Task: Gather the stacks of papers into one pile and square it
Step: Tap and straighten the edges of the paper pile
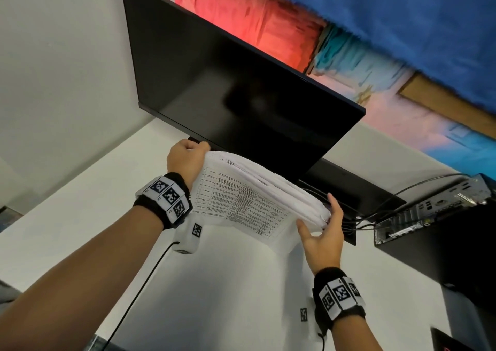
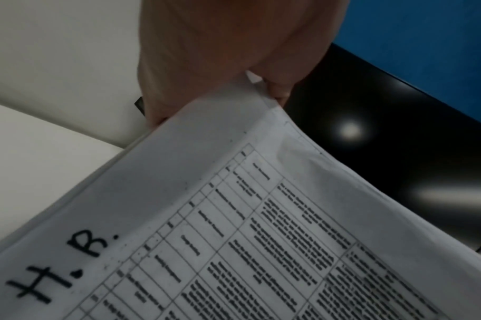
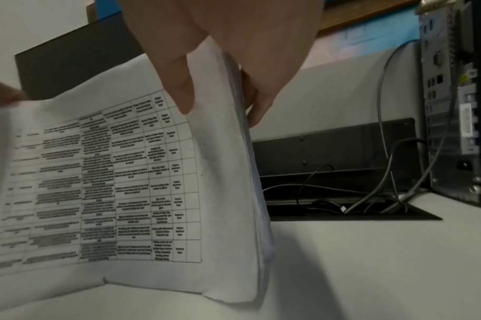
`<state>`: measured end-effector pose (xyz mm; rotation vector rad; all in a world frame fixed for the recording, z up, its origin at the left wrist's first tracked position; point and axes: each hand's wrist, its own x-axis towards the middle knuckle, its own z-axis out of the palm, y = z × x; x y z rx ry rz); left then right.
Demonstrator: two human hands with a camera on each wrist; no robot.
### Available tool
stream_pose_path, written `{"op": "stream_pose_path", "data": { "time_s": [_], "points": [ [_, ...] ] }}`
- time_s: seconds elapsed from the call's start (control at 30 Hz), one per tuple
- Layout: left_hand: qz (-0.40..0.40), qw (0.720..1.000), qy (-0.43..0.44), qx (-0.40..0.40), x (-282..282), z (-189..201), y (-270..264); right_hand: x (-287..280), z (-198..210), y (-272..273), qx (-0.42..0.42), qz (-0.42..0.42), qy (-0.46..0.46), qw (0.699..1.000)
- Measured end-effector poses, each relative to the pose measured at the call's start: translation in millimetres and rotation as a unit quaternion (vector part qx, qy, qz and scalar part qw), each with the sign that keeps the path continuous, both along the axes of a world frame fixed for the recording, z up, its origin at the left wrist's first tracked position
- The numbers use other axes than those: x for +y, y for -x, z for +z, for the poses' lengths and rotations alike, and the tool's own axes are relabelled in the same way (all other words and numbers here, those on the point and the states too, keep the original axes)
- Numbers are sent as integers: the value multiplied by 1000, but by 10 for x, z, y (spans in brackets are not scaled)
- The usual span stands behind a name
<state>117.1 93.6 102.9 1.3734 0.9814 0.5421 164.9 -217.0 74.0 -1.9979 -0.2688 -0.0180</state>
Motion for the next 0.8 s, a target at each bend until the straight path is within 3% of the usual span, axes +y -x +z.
{"op": "stream_pose_path", "data": {
  "time_s": [0.1,0.23,0.37,0.43,0.6,0.8],
  "points": [
    [-8,1000,14,-15,46,-15,55,-5,6,-52,76,-17,-42,996],
    [-134,989,7,-65,-6,-87,250,5,-74,-85,194,-43,-94,976],
    [-195,981,14,-16,-14,-333,356,75,-125,-84,209,-50,-106,971],
    [-179,984,12,-13,-33,-381,351,115,-99,-78,215,-55,-105,969],
    [-86,992,26,-89,-71,-245,302,106,-30,-25,206,-51,-115,970],
    [-56,994,41,-82,-71,-151,243,180,118,30,186,-69,-136,971]
  ]
}}
